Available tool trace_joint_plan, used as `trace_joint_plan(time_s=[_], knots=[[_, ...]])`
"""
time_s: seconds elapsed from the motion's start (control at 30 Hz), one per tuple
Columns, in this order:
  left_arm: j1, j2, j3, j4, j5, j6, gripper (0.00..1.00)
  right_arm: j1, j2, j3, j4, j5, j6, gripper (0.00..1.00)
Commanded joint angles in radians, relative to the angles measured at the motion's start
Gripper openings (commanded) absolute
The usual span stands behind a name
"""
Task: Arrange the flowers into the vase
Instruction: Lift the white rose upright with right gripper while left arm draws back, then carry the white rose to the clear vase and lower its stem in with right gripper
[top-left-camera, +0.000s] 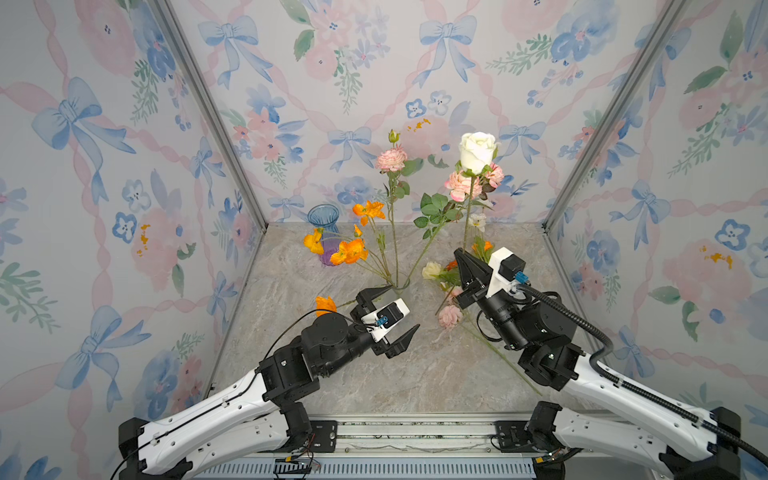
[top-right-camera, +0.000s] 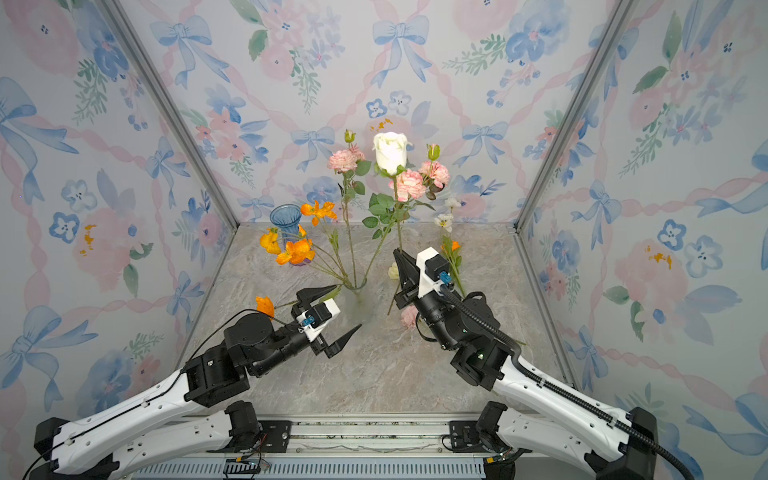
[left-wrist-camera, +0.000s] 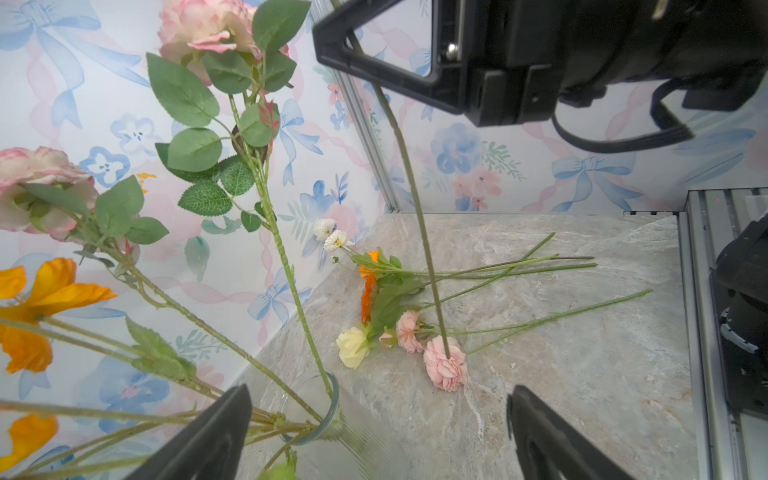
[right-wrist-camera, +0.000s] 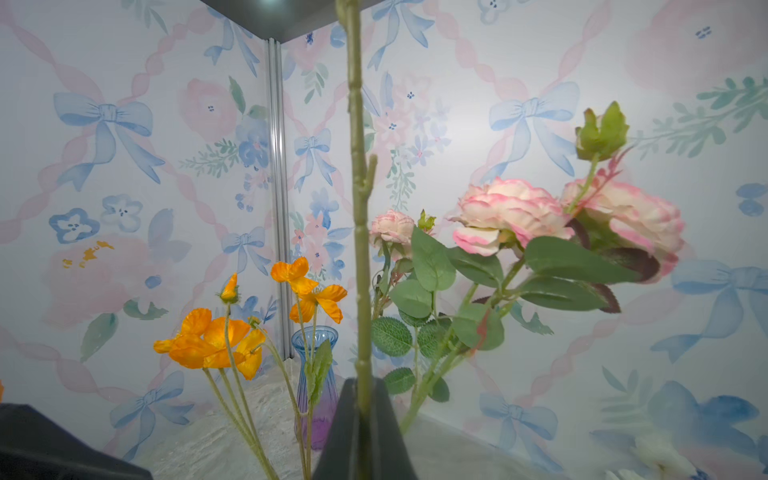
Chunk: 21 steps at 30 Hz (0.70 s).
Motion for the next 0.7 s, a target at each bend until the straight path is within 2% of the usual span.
trace_joint_plan(time_s=[0.0, 0.17, 0.33, 0.53, 0.67], knots=[[0.007, -0.035, -0.031, 0.0, -0.073, -0.033, 0.98, 0.031, 0.104, 0.058, 0.318, 0.026, -0.118, 0.0], [0.017, -0.086, -0.057, 0.006, -0.124, -0.041, 0.98, 0.05, 0.302, 0.115, 0.591, 0.047, -0.184, 0.0], [0.047, -0.115, -0.078, 0.045, -0.19, -0.061, 0.98, 0.056, 0.416, 0.188, 0.6, 0.04, -0.209, 0.0], [0.065, -0.117, -0.082, 0.051, -0.153, -0.064, 0.98, 0.055, 0.509, 0.209, 0.67, 0.066, -0.294, 0.0], [0.078, -0.122, -0.085, 0.056, -0.123, -0.068, 0.98, 0.037, 0.541, 0.208, 0.673, 0.073, -0.291, 0.0]])
